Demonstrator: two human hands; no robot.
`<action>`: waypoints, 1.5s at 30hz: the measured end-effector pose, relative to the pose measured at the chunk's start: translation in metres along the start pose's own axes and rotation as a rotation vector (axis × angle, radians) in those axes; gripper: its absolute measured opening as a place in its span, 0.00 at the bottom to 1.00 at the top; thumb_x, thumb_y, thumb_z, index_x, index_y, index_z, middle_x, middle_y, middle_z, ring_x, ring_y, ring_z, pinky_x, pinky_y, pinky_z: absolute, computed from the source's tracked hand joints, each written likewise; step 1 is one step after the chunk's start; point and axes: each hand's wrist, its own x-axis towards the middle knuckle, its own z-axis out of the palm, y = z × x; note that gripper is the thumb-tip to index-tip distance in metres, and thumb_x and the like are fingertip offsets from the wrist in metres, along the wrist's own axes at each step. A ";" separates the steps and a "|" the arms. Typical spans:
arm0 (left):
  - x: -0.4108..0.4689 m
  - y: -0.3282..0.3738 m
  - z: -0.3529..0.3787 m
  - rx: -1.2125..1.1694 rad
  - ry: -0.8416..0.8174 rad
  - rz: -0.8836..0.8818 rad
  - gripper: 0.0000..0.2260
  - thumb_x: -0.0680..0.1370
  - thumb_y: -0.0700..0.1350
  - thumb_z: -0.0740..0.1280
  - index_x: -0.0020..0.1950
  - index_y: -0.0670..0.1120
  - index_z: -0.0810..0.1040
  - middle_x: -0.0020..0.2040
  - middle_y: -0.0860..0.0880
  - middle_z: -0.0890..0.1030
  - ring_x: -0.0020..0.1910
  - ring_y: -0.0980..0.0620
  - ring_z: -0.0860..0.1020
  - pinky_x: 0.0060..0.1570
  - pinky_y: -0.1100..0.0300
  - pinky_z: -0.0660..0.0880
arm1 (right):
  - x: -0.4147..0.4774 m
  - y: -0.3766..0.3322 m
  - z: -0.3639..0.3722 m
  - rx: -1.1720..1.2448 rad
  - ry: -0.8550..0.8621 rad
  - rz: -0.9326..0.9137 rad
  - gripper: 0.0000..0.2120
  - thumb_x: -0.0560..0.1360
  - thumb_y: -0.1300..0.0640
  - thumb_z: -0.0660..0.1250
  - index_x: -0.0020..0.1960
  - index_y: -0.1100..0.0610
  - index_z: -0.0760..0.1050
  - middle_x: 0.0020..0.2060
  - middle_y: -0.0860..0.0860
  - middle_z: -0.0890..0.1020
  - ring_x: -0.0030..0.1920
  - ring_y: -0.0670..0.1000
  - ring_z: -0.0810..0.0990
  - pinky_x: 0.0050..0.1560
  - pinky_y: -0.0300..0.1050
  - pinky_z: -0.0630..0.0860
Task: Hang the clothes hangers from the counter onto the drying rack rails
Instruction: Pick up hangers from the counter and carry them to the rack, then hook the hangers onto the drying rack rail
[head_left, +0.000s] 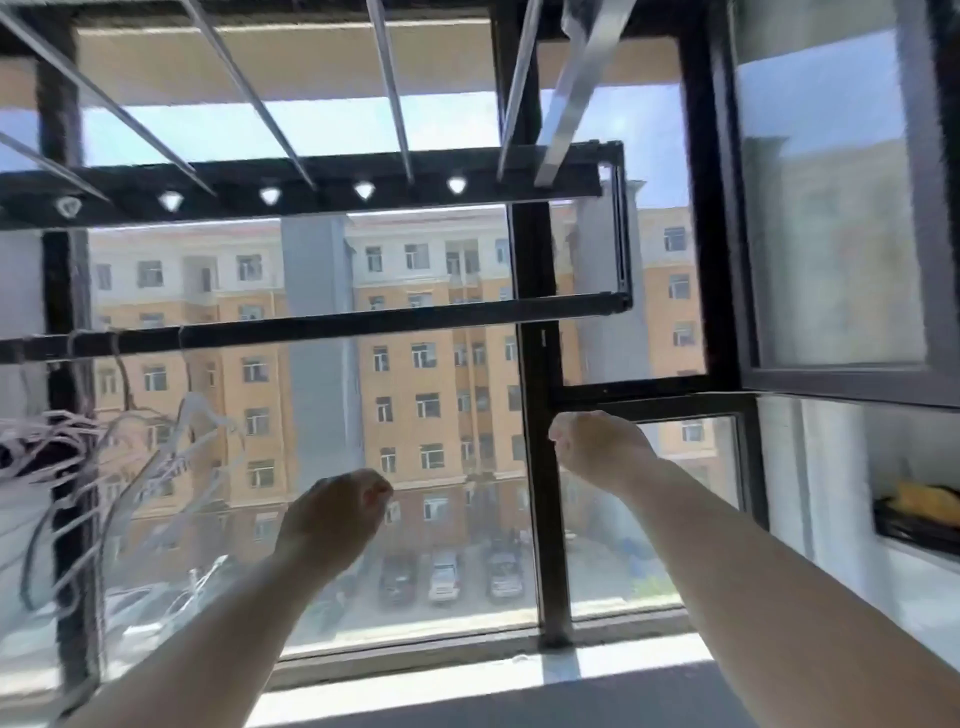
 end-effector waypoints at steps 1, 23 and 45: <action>-0.007 0.010 0.009 -0.025 -0.040 0.021 0.11 0.79 0.46 0.59 0.57 0.49 0.78 0.54 0.49 0.82 0.53 0.49 0.78 0.50 0.60 0.72 | -0.013 0.012 0.004 -0.004 -0.017 0.044 0.15 0.78 0.62 0.53 0.59 0.56 0.74 0.56 0.54 0.79 0.56 0.57 0.77 0.53 0.45 0.72; -0.155 0.437 0.216 -0.535 -0.633 0.325 0.15 0.76 0.40 0.61 0.32 0.55 0.72 0.33 0.54 0.77 0.39 0.47 0.78 0.33 0.63 0.67 | -0.352 0.422 -0.079 -0.129 -0.116 0.842 0.14 0.79 0.59 0.53 0.61 0.54 0.73 0.60 0.52 0.76 0.60 0.54 0.74 0.56 0.42 0.69; -0.248 0.709 0.354 -0.510 -0.762 0.461 0.11 0.79 0.45 0.57 0.55 0.50 0.77 0.61 0.52 0.74 0.59 0.51 0.73 0.52 0.60 0.70 | -0.466 0.663 -0.046 -0.271 -0.021 0.881 0.17 0.78 0.60 0.58 0.66 0.63 0.67 0.66 0.55 0.70 0.68 0.54 0.66 0.67 0.41 0.61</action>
